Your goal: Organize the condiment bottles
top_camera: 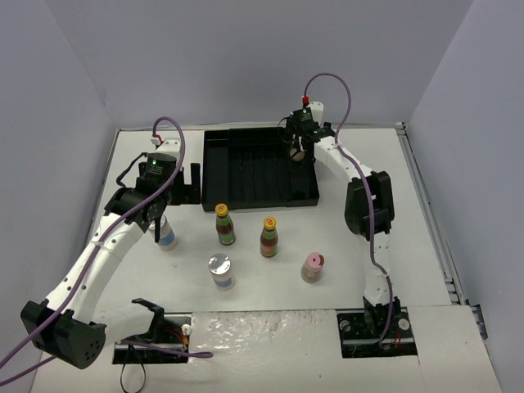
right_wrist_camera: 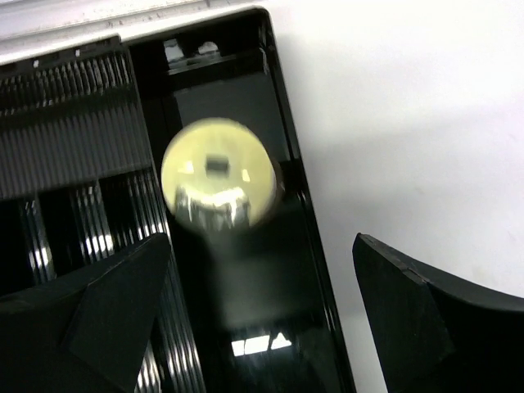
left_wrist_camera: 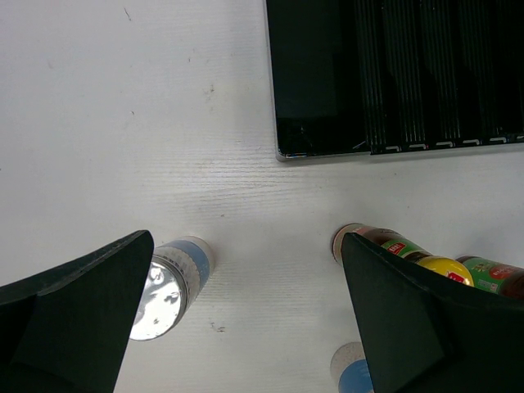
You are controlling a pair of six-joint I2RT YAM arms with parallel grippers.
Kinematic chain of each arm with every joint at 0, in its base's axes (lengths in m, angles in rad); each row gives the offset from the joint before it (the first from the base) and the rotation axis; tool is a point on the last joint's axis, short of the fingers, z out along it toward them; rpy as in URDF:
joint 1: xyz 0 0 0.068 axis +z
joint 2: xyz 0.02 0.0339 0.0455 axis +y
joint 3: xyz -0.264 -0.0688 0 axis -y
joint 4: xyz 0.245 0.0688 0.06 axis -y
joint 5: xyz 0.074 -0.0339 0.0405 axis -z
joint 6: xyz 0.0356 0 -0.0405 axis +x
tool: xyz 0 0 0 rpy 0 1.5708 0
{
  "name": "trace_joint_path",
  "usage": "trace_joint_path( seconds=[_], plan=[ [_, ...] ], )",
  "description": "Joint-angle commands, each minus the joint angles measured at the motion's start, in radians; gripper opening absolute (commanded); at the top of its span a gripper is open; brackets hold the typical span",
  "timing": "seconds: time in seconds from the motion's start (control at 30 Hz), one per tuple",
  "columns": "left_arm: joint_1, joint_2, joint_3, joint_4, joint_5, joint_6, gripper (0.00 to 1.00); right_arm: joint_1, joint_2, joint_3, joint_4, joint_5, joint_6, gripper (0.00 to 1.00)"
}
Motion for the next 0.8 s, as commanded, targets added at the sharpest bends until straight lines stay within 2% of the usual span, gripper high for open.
trace_joint_path(
  seconds=[0.0,0.13,0.4,0.5,0.77],
  plan=[
    [0.007,-0.008,0.014,0.057,-0.005,-0.001,0.97,0.053,-0.315,-0.079,0.006,0.083,0.021,0.91],
    [0.004,-0.017,0.008,0.055,-0.015,0.0,0.97,0.095,-0.504,-0.282,-0.03,0.086,0.05,0.91],
    [0.003,-0.021,0.006,0.061,-0.01,-0.012,0.97,0.218,-0.923,-0.822,-0.027,0.135,0.176,0.91],
    [0.006,-0.019,0.007,0.063,-0.011,-0.014,0.97,0.264,-1.053,-0.929,-0.042,0.14,0.228,0.91],
    [0.009,-0.013,0.007,0.06,-0.014,-0.014,0.97,0.394,-1.181,-1.068,-0.134,0.178,0.329,0.9]
  ],
)
